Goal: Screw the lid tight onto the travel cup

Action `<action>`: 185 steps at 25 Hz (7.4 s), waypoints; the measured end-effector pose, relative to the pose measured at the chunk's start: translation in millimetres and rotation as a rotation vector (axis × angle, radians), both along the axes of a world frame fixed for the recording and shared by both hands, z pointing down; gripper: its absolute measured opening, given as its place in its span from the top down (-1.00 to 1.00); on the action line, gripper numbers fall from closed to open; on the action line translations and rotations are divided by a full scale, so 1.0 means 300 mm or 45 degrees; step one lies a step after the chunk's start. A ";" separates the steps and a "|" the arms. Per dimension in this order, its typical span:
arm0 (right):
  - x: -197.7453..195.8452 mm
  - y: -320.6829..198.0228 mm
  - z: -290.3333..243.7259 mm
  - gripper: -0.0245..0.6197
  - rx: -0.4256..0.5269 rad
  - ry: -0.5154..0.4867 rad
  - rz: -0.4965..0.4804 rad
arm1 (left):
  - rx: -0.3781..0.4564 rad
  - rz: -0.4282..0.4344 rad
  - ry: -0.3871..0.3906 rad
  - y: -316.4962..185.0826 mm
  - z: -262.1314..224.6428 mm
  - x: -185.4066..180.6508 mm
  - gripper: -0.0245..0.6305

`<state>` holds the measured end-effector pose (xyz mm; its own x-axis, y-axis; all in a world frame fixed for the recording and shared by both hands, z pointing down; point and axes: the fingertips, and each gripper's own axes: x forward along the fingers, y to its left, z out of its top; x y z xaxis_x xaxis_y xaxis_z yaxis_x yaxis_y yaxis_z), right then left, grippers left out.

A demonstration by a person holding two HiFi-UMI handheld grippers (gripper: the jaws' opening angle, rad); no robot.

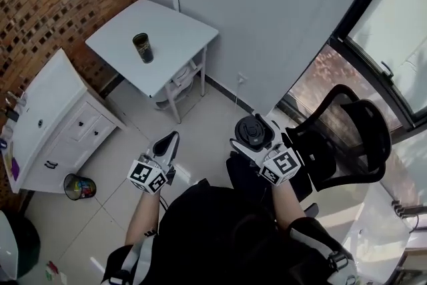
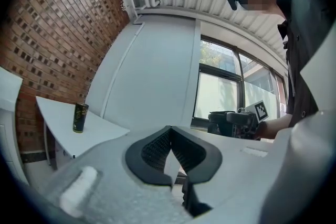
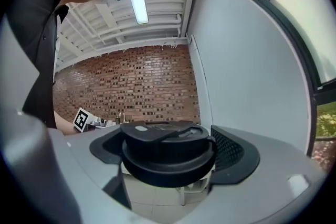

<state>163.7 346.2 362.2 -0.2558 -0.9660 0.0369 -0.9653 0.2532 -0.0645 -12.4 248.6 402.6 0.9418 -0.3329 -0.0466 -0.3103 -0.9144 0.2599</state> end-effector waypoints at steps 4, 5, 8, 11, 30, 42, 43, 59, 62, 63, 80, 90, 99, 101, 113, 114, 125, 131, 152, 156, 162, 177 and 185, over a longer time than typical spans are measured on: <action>-0.064 -0.040 0.002 -0.55 0.007 -0.022 -0.104 | -0.008 -0.080 -0.030 0.028 0.018 -0.075 0.92; -0.077 -0.044 0.009 -0.55 0.002 -0.026 -0.124 | -0.016 -0.103 -0.043 0.033 0.028 -0.097 0.92; -0.124 -0.059 0.029 -0.55 -0.013 -0.069 -0.197 | -0.041 -0.183 -0.058 0.051 0.050 -0.164 0.92; -0.191 -0.073 0.031 -0.55 -0.011 -0.106 -0.287 | -0.064 -0.266 -0.077 0.082 0.068 -0.234 0.92; -0.427 -0.103 0.134 -0.55 -0.109 -0.189 -0.627 | -0.089 -0.579 -0.161 0.249 0.082 -0.487 0.92; -0.548 -0.382 0.009 -0.55 0.004 -0.098 -0.616 | 0.040 -0.562 -0.019 -0.106 -0.008 -0.564 0.92; -0.565 -0.401 0.010 -0.55 0.005 -0.099 -0.615 | 0.037 -0.558 -0.010 -0.132 -0.008 -0.573 0.92; -0.690 -0.671 0.053 -0.55 -0.082 -0.097 -0.605 | -0.054 -0.591 -0.018 -0.426 0.064 -0.751 0.92; -0.679 -0.737 0.064 -0.55 -0.079 -0.162 -0.606 | -0.069 -0.581 -0.028 -0.442 0.087 -0.729 0.92; -0.675 -0.763 0.072 -0.55 -0.077 -0.173 -0.610 | -0.074 -0.579 -0.037 -0.448 0.101 -0.718 0.92; -0.550 -1.306 0.053 -0.55 -0.002 -0.245 -0.767 | -0.069 -0.672 -0.139 -0.846 0.115 -0.555 0.92; -0.371 -1.477 0.035 -0.55 0.022 -0.204 -0.778 | -0.066 -0.703 -0.132 -1.029 0.106 -0.401 0.92; -0.217 -1.580 0.053 -0.55 0.019 -0.192 -0.734 | -0.062 -0.669 -0.125 -1.169 0.099 -0.250 0.92; -0.208 -1.609 0.060 -0.55 0.009 -0.194 -0.731 | -0.070 -0.649 -0.142 -1.197 0.103 -0.229 0.92; -0.265 -1.838 0.101 -0.55 -0.025 -0.088 -0.777 | -0.063 -0.571 -0.177 -1.435 0.170 -0.178 0.92; -0.269 -1.856 0.112 -0.55 -0.034 -0.084 -0.774 | -0.068 -0.566 -0.178 -1.448 0.178 -0.179 0.92; -0.310 -1.980 0.231 -0.55 -0.058 -0.032 -0.774 | -0.021 -0.527 -0.299 -1.572 0.338 -0.125 0.67; -0.330 -2.010 0.273 -0.55 -0.051 -0.013 -0.781 | -0.087 -0.491 -0.326 -1.658 0.497 -0.044 -0.25; -0.294 -2.027 0.307 -0.55 -0.086 0.005 -0.680 | -0.054 -0.230 -0.454 -1.754 0.710 0.147 -0.33; -0.281 -2.031 0.313 -0.55 -0.090 0.003 -0.655 | -0.026 -0.184 -0.471 -1.771 0.734 0.173 -0.33; -0.281 -2.059 0.275 -0.55 0.034 -0.014 -0.678 | 0.000 -0.116 -0.474 -1.776 0.736 0.216 -0.32; -0.490 -2.109 0.334 -0.55 -0.037 0.031 -0.807 | -0.046 -0.095 -0.458 -1.765 0.739 0.240 -0.21; -0.515 -2.125 0.372 -0.55 -0.033 0.036 -0.815 | -0.058 -0.096 -0.448 -1.770 0.734 0.230 -0.21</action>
